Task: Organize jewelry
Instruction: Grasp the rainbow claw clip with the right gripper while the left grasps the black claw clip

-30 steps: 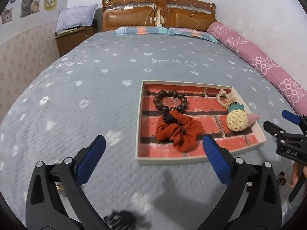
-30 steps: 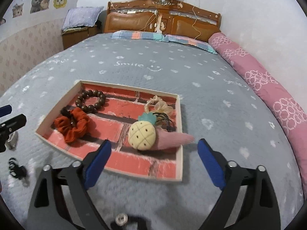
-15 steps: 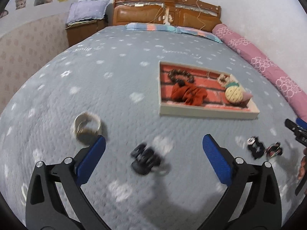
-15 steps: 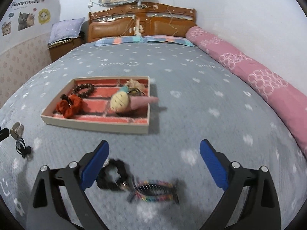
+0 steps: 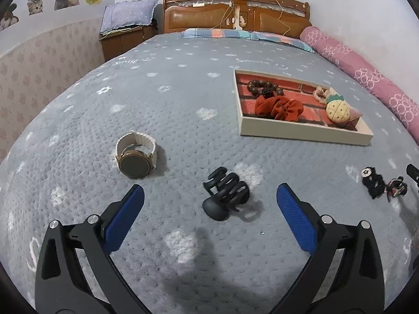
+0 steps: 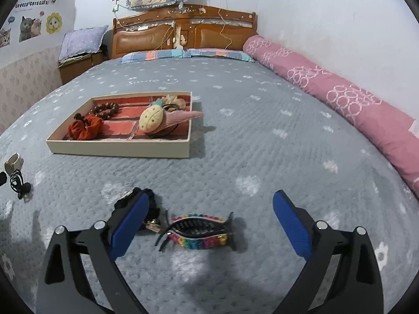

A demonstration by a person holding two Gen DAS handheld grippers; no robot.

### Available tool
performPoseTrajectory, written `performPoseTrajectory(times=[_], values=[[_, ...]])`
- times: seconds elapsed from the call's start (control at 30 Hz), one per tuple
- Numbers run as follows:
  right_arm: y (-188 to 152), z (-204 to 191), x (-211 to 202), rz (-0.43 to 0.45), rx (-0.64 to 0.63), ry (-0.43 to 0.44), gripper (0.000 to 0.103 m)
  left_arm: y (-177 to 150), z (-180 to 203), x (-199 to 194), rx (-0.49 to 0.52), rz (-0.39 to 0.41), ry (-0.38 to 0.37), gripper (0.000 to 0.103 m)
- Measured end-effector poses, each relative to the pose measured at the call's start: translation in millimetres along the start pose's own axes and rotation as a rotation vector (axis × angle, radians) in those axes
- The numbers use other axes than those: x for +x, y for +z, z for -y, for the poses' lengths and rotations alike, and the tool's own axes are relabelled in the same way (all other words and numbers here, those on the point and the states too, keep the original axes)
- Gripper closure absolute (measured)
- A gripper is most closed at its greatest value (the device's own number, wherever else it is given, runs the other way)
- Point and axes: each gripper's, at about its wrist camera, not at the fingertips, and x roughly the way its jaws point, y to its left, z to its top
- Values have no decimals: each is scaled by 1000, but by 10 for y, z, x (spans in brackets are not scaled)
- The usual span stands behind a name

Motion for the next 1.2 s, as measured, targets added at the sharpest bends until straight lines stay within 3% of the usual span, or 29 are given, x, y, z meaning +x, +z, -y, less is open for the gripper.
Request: performPoseTrajectory(times=[0.27, 0.5, 0.73, 0.97, 1.2], values=[[-1, -316, 122, 2, -32, 14, 9, 24, 15, 153, -18, -5, -21, 5], [-3, -493, 282, -21, -80, 12, 10, 22, 150, 342, 23, -24, -12, 5], [-79, -344, 330, -44, -74, -57, 10, -4, 203, 415, 49, -33, -17, 5], [-179, -147, 383, -95, -7, -34, 10, 4, 157, 461, 22, -47, -29, 5], [-234, -71, 388, -125, -18, -22, 10, -13, 150, 511, 16, -65, -33, 5]])
